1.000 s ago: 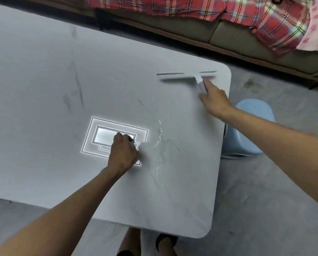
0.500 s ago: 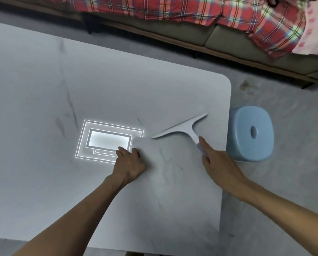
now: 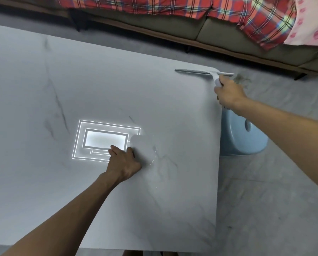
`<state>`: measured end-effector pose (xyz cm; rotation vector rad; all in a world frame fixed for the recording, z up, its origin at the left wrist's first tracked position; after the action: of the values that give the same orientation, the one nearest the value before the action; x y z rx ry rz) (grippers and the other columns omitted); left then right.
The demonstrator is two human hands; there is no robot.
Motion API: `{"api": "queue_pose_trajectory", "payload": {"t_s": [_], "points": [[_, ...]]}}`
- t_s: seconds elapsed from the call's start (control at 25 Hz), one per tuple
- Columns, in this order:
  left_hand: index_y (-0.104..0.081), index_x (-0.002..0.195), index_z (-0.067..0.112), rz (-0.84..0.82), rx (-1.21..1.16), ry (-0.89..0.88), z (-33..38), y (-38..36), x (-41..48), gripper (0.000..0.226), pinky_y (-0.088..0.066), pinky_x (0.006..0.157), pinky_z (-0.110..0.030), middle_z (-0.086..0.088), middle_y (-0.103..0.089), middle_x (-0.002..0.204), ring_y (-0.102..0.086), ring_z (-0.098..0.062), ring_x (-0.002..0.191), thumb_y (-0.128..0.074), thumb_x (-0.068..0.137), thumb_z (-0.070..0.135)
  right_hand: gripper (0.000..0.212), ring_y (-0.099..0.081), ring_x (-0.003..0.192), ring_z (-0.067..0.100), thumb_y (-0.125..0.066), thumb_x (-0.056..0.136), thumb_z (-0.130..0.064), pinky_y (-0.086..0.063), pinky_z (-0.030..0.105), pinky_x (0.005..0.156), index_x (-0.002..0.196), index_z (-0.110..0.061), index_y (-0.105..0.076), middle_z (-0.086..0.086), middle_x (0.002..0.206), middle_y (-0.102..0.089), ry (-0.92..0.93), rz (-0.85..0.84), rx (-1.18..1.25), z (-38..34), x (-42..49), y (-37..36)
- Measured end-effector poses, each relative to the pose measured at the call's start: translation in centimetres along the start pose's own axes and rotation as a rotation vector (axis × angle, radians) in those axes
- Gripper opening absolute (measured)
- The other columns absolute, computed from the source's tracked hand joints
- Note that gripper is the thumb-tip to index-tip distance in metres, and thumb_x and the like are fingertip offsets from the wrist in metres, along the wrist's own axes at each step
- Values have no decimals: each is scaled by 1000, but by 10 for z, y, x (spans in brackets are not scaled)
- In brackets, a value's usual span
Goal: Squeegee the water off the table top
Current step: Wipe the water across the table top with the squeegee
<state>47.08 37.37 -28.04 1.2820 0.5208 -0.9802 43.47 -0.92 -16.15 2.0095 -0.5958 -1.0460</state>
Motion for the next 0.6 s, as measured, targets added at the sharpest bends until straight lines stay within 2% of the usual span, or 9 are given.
{"api": "queue_pose_trajectory", "payload": {"t_s": [0.16,0.24,0.28,0.36,0.44,0.52,0.6], "points": [[-43,139,8,56,21,-29,-2,-1,-4,59,-29,111,-55,-26,-13,153,-21,-46,139,-59,83,23,24,-54,89,33,-35,92,-8,-46,40,69,115,-11,-40,21,102,-53,-2,-63,-90,5,-42,-36],[-41,140,8,56,18,-36,0,-1,-6,60,-28,112,-55,-26,-11,154,-19,-46,140,-59,85,23,44,-58,83,32,-33,96,-12,-46,37,66,140,-16,-31,23,110,-58,1,-157,-99,16,-93,-58],[-40,140,8,51,11,-31,1,0,-6,60,-27,112,-55,-25,-10,154,-18,-46,141,-59,85,23,48,-57,75,29,-32,98,-15,-45,33,62,145,-21,-25,21,109,-60,-11,-213,-101,23,-121,-67],[-40,141,8,39,6,-14,2,0,-6,61,-26,113,-54,-24,-9,155,-17,-45,141,-60,86,25,45,-54,66,18,-33,99,-18,-40,28,53,144,-23,-28,16,103,-63,-49,-321,-127,36,-170,-78],[-39,141,9,45,28,-2,2,-2,-6,63,-26,114,-54,-24,-8,155,-17,-45,142,-60,85,28,29,-58,69,19,-35,100,-20,-37,26,49,128,-22,-42,7,89,-62,-83,-386,-125,41,-187,-75],[-39,141,10,46,44,-4,3,-5,-6,63,-27,114,-54,-25,-8,154,-18,-46,141,-60,84,30,26,-58,69,24,-35,100,-18,-38,26,49,125,-19,-43,6,81,-57,-76,-316,-123,35,-161,-56],[-40,140,9,45,55,-5,1,-5,-5,63,-28,112,-55,-27,-10,153,-20,-48,140,-60,84,31,34,-53,75,25,-33,99,-12,-41,28,60,133,-12,-40,14,91,-53,-70,-177,-119,21,-111,-32]]}}
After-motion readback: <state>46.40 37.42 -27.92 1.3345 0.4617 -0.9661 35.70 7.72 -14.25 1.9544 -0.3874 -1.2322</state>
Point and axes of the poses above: each hand's wrist, its own x-axis towards the middle knuckle, its own y-axis out of the back of the hand, z = x × y, the point moved 9 cm from there along x, towards the middle knuckle
